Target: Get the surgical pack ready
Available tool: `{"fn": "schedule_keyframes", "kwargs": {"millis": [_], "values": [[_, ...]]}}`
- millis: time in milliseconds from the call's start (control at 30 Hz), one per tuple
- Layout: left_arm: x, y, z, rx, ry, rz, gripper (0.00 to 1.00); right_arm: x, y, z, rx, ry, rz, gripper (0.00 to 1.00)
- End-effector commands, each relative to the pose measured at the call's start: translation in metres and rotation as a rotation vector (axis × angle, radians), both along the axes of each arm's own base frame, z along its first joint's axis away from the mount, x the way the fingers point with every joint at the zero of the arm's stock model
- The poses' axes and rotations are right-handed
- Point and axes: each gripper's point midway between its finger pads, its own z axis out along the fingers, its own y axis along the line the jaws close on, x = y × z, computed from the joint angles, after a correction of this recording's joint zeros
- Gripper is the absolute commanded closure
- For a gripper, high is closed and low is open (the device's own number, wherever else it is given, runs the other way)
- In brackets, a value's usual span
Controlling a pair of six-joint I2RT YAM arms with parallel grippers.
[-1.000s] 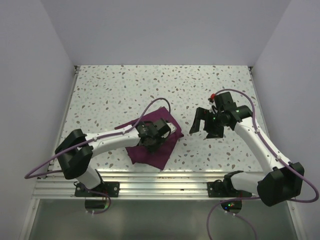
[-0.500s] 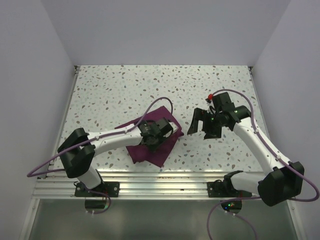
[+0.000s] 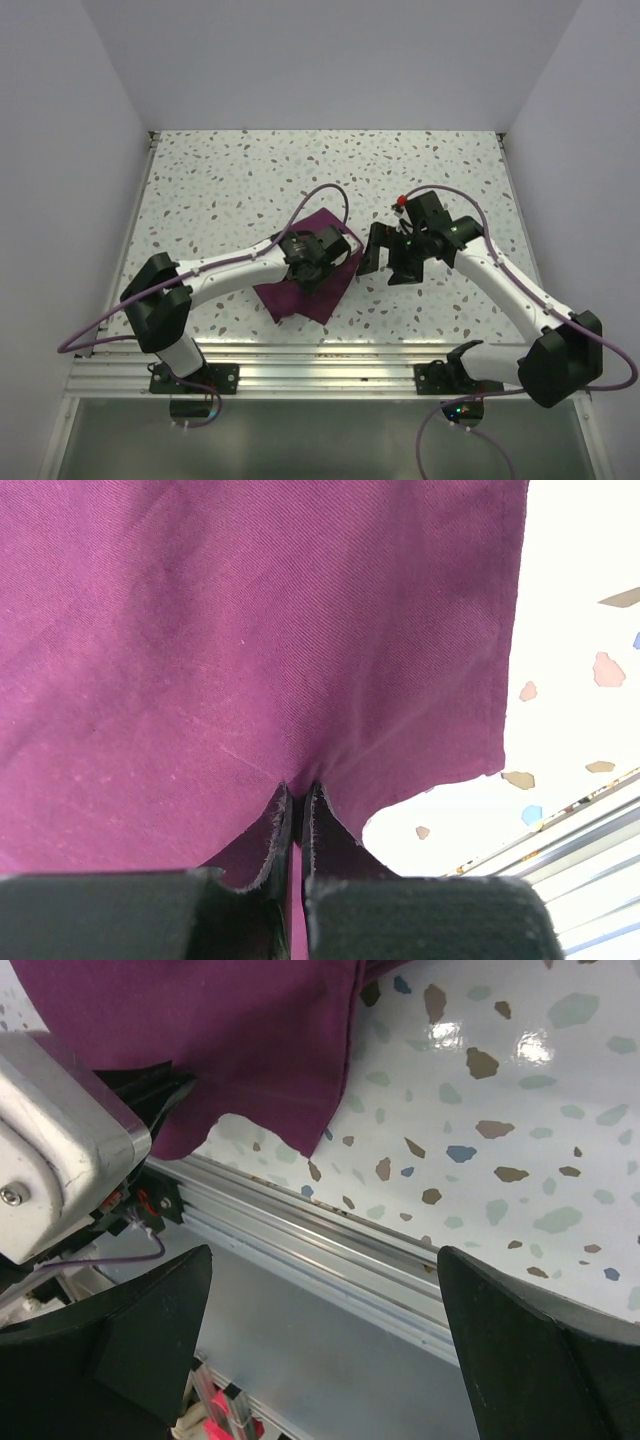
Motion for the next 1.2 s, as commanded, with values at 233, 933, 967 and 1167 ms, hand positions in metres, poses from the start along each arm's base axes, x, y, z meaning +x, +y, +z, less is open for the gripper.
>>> {"fn": "schedule_keyframes", "kwargs": {"millis": [233,933,967,1167], "values": [[0.022,-0.004,0.007,-0.055,-0.036,0.029,0.96,0.003,0.018,0.006,0.04,-0.012,0.01,0.01],[0.023,-0.004,0.004,-0.069,-0.009,0.013,0.77,0.003,0.02,0.003,0.035,-0.007,0.018,0.01],[0.023,-0.004,0.004,-0.069,-0.008,0.016,0.78,0.003,0.021,0.003,0.035,-0.007,0.021,0.01],[0.028,-0.006,0.009,-0.092,-0.013,0.03,0.99,0.0,0.02,-0.001,0.028,0.002,0.024,0.01]]}}
